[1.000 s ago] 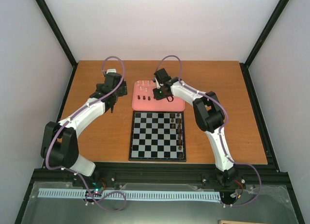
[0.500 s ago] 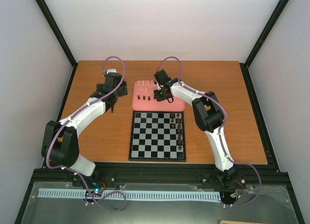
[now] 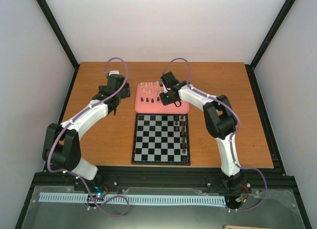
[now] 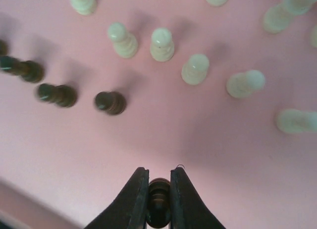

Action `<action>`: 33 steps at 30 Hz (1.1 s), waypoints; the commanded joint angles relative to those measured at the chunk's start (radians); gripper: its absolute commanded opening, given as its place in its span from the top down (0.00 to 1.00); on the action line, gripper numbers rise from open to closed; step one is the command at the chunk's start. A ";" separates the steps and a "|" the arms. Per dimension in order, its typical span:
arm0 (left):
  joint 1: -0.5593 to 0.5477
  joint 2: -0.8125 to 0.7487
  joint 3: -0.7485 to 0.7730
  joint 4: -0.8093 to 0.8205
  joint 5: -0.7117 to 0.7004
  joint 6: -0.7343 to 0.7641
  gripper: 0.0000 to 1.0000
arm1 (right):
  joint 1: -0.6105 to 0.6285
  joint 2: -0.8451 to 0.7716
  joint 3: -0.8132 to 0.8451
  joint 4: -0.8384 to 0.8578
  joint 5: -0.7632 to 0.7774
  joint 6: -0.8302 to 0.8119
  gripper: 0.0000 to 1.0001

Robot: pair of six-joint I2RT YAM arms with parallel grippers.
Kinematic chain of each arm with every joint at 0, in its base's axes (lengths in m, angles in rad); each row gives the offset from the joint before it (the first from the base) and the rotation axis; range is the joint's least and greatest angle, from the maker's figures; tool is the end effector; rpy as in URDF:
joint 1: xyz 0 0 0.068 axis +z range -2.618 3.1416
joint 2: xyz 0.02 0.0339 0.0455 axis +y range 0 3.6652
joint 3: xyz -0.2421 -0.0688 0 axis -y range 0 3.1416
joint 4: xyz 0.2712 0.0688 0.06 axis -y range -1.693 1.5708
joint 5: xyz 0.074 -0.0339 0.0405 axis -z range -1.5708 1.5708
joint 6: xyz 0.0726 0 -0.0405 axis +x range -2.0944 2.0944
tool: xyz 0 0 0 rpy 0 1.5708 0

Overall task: Set up the chess pieces on the board
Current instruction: Place the chess piece on the chessboard.

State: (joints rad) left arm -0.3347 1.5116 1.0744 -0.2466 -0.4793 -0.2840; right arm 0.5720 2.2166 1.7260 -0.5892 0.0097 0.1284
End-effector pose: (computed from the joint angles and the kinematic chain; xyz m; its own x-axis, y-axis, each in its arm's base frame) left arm 0.3738 -0.0945 0.2073 -0.5599 -0.0685 -0.8258 -0.2115 0.9754 0.0625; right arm 0.4227 0.2713 0.1027 -0.8042 -0.3655 -0.4687 -0.4381 0.8974 0.0519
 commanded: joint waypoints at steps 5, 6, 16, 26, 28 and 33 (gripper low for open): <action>0.002 0.000 0.038 0.009 0.001 0.010 0.00 | 0.097 -0.323 -0.170 0.026 0.044 0.046 0.93; 0.002 0.000 0.038 0.010 0.005 0.009 0.00 | 0.112 -0.349 -0.201 0.024 0.053 0.052 0.93; 0.002 -0.027 0.024 0.008 0.011 0.005 0.00 | 0.208 -0.576 -0.496 -0.013 0.119 0.135 0.93; 0.002 -0.029 0.022 0.010 0.008 0.004 0.00 | 0.234 -0.696 -0.700 0.003 0.127 0.192 0.92; 0.002 -0.024 0.024 0.010 0.006 0.005 0.00 | 0.235 -0.698 -0.724 0.013 0.117 0.194 0.92; 0.002 -0.014 0.030 0.011 0.002 0.006 0.00 | 0.243 -0.689 -0.745 0.020 0.105 0.194 0.92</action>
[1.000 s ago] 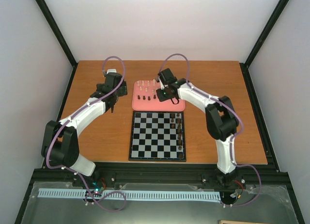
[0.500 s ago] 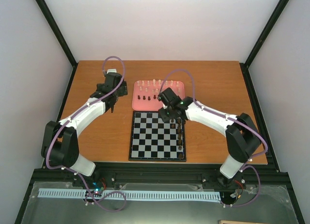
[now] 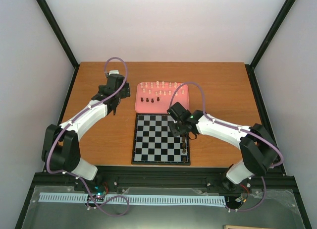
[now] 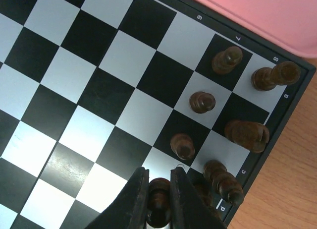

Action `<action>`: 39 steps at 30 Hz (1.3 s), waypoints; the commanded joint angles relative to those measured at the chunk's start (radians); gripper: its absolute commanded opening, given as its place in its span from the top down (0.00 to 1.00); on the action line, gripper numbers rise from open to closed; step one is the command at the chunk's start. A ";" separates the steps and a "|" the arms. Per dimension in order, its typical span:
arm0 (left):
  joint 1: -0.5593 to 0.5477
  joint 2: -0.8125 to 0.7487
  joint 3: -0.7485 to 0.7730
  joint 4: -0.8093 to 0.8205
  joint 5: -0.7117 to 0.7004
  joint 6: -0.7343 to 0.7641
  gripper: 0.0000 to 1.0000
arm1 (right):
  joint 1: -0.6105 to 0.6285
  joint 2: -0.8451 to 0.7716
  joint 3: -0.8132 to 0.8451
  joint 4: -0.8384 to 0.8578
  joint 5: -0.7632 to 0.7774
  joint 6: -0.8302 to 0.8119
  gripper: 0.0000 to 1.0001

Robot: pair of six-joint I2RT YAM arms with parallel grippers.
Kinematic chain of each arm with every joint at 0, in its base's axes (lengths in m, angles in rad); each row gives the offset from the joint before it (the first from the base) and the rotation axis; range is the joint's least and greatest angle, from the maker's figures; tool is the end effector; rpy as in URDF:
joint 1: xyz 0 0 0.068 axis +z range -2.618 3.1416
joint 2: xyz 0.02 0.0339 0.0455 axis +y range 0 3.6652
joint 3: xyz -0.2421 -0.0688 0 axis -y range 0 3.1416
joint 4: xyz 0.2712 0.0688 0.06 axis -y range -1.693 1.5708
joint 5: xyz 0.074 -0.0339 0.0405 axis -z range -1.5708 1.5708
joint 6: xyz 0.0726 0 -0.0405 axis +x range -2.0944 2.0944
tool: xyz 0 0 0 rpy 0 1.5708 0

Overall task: Set up the chess pieces on the board
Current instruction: Place the chess piece on the chessboard.

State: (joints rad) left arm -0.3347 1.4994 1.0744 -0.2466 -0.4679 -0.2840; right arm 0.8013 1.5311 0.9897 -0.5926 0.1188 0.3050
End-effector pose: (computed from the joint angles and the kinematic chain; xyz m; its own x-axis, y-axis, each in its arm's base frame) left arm 0.3727 -0.0949 0.2115 -0.5529 -0.0725 -0.8301 -0.2034 0.9778 0.0500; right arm 0.2396 0.2350 0.1347 -0.8050 -0.4025 -0.4358 -0.4577 0.8888 0.0246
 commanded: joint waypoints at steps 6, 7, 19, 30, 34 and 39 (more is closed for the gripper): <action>0.002 0.004 0.032 0.012 -0.011 0.006 0.00 | 0.028 0.009 -0.017 0.028 -0.010 0.023 0.92; 0.002 0.005 0.032 0.013 -0.011 0.007 0.00 | 0.031 0.016 -0.016 0.030 -0.013 0.025 0.92; 0.002 0.000 0.027 0.013 -0.010 0.005 0.00 | 0.056 0.047 -0.038 0.019 0.011 0.051 0.92; 0.002 -0.003 0.027 0.012 -0.012 0.006 0.00 | 0.056 0.089 -0.037 0.026 0.057 0.059 0.91; 0.003 -0.001 0.027 0.014 -0.011 0.006 0.00 | 0.056 0.100 -0.030 0.024 0.066 0.056 0.90; 0.002 0.004 0.029 0.014 -0.012 0.007 0.00 | 0.056 0.105 -0.024 0.020 0.081 0.058 0.89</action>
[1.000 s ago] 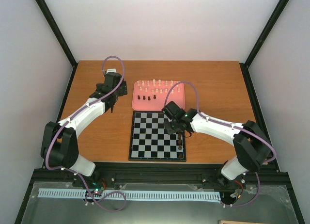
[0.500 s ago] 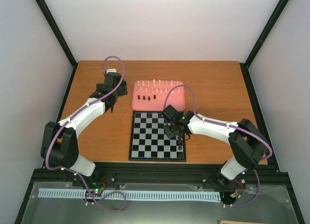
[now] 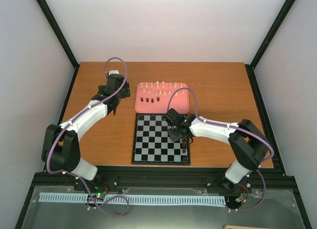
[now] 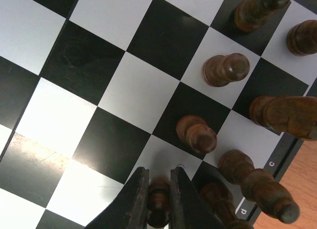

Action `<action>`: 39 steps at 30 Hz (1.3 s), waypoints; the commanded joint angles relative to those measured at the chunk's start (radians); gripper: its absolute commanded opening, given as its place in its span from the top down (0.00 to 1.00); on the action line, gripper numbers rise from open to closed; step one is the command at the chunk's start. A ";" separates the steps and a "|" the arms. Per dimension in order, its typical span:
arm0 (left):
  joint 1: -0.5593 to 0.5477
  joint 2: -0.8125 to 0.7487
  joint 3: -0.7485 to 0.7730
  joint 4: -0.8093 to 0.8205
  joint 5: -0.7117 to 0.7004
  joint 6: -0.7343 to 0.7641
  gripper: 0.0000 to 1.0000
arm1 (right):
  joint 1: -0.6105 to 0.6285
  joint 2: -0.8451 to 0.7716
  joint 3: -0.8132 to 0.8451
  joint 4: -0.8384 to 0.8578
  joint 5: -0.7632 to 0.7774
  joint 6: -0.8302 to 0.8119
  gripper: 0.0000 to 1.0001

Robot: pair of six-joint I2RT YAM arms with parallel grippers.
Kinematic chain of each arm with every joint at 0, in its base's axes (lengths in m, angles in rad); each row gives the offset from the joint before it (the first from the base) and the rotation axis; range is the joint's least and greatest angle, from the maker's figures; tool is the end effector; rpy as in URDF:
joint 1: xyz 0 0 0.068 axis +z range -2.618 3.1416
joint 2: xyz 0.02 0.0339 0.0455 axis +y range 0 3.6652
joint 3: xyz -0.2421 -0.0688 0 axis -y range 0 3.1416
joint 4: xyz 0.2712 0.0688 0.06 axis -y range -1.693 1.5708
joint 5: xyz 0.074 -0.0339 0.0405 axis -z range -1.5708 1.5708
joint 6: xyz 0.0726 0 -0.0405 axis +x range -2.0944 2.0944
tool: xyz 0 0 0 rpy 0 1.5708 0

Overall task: Set up the chess pieces on the board
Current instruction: Place the chess piece on the chessboard.

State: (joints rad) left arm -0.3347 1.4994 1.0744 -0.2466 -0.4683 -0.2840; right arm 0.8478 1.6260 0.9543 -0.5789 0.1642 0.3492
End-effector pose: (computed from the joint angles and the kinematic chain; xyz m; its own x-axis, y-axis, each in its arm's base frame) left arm 0.3727 -0.0949 0.2115 -0.5528 -0.0725 -0.8302 -0.2037 0.9777 0.0503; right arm 0.2265 0.2387 0.0952 -0.8316 -0.4322 -0.3488 -0.4482 0.8931 -0.0381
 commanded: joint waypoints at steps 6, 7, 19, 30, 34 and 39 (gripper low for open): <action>0.002 0.005 0.029 0.013 -0.011 0.008 0.00 | 0.010 0.019 0.018 0.006 0.044 0.012 0.87; 0.002 0.004 0.030 0.013 -0.011 0.008 0.00 | 0.010 0.021 0.019 0.005 0.041 0.011 0.87; 0.002 0.003 0.030 0.012 -0.012 0.008 0.00 | 0.010 0.015 0.025 -0.001 0.032 0.009 0.81; 0.002 -0.001 0.030 0.012 -0.014 0.010 0.00 | 0.010 0.020 0.045 -0.001 0.036 -0.001 0.79; 0.002 0.000 0.030 0.012 -0.014 0.010 0.00 | 0.010 0.022 0.051 -0.002 0.028 -0.001 0.79; 0.003 -0.001 0.029 0.012 -0.014 0.009 0.00 | 0.010 0.001 0.052 -0.009 0.019 -0.004 0.75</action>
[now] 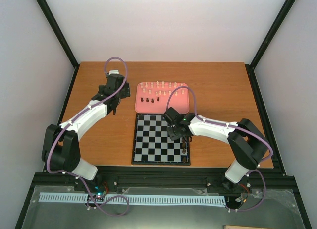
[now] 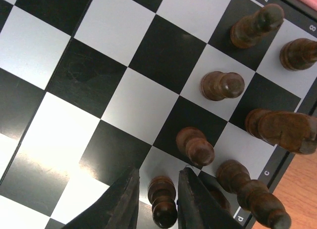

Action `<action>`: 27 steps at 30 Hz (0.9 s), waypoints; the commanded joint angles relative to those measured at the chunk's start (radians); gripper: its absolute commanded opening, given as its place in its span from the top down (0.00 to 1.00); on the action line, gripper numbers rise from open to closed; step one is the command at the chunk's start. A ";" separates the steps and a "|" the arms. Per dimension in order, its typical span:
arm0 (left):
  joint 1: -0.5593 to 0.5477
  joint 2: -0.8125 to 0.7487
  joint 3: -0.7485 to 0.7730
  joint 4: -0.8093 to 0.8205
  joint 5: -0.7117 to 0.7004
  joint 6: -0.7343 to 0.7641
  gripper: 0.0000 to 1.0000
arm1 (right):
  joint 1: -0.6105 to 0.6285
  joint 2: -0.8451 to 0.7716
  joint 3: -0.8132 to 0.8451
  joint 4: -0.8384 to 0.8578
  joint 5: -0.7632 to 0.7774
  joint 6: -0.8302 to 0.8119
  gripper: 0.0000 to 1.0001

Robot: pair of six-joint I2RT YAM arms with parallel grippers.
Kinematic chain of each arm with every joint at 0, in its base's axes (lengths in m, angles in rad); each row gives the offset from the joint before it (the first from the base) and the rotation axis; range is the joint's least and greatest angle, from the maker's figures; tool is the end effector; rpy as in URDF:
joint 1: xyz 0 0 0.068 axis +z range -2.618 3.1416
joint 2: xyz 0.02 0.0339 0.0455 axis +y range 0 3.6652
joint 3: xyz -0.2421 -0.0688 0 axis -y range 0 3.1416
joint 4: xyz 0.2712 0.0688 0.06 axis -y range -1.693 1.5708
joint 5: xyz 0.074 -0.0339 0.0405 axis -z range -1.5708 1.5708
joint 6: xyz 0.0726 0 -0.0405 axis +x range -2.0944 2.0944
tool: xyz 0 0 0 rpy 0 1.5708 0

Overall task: Set up the chess pieces on the board
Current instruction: Place the chess piece on the chessboard, then pick up the chess piece from the storage box.

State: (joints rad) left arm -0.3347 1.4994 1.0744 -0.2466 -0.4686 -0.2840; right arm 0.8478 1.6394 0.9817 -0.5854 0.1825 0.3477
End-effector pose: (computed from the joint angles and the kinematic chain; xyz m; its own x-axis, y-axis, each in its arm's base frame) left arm 0.3727 -0.0949 0.2115 -0.5527 -0.0725 -0.8302 -0.2039 0.9777 0.0504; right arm 0.2313 0.2422 0.0991 -0.8270 -0.4308 -0.3611 -0.4435 0.8948 -0.0519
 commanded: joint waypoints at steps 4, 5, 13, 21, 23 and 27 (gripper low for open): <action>0.002 -0.001 0.027 0.012 -0.012 0.008 0.00 | 0.011 -0.039 0.019 -0.008 0.011 0.000 0.69; 0.002 -0.002 0.027 0.011 -0.012 0.009 0.00 | 0.011 -0.044 0.019 -0.008 0.014 0.000 0.69; 0.002 -0.004 0.027 0.010 -0.010 0.007 0.00 | 0.022 -0.086 0.063 0.005 0.003 -0.022 0.68; 0.002 -0.013 0.024 0.011 -0.005 0.005 0.00 | 0.020 -0.003 0.255 0.019 0.024 -0.105 0.47; 0.002 -0.017 0.023 0.012 -0.005 0.005 0.00 | 0.006 0.060 0.326 0.017 0.013 -0.128 0.41; 0.002 -0.022 0.020 0.012 0.002 0.003 0.00 | -0.034 0.193 0.471 0.012 0.004 -0.167 0.39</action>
State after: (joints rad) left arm -0.3347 1.4994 1.0744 -0.2466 -0.4679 -0.2840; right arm 0.8471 1.7176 1.3495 -0.5735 0.1795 0.2386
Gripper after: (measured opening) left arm 0.998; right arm 0.609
